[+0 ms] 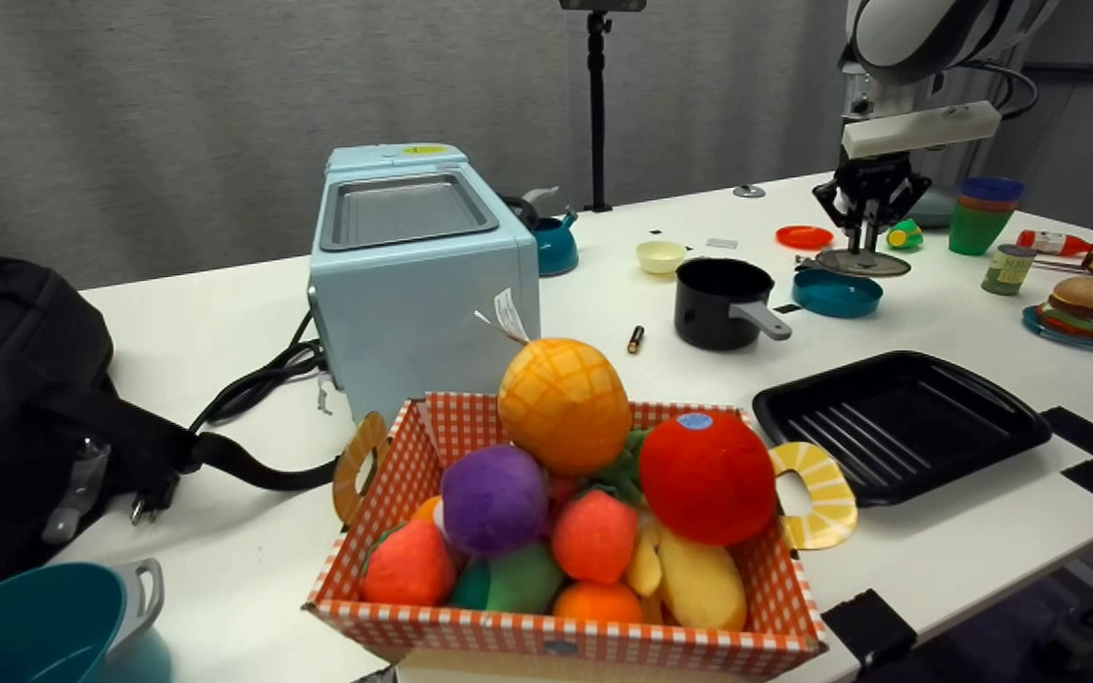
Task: Move the lid from the black pot to the blue pan
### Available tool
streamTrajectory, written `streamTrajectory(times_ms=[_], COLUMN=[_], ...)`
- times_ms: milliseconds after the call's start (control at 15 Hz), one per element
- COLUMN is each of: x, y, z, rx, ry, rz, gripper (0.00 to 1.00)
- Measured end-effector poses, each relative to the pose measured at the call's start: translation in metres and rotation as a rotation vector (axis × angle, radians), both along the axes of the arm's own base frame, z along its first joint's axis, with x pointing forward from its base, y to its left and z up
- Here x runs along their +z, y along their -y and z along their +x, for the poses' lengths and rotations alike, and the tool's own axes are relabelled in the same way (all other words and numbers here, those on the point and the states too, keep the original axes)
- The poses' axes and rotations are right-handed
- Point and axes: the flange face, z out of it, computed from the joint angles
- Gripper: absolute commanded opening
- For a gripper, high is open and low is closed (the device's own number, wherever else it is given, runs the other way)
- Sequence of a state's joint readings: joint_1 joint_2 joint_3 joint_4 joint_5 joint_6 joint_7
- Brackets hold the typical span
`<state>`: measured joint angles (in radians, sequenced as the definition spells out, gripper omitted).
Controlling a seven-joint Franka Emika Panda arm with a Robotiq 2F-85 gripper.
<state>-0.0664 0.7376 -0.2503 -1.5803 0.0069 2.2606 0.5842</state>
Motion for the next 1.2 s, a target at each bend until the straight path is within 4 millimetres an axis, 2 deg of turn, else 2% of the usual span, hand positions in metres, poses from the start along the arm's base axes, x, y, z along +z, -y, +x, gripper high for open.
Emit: streamTrajectory(times_ms=[267,733,1200], x=[-0.003,0.001,-0.025], y=[0.004,-0.011,-0.018], z=[0.003,0.028,0.033], rx=[-0.024,-0.02,-0.02], ry=[0.004,0.039,-0.012], rz=[-0.006,-0.019,-0.019], gripper=[0.04,0.04,0.04])
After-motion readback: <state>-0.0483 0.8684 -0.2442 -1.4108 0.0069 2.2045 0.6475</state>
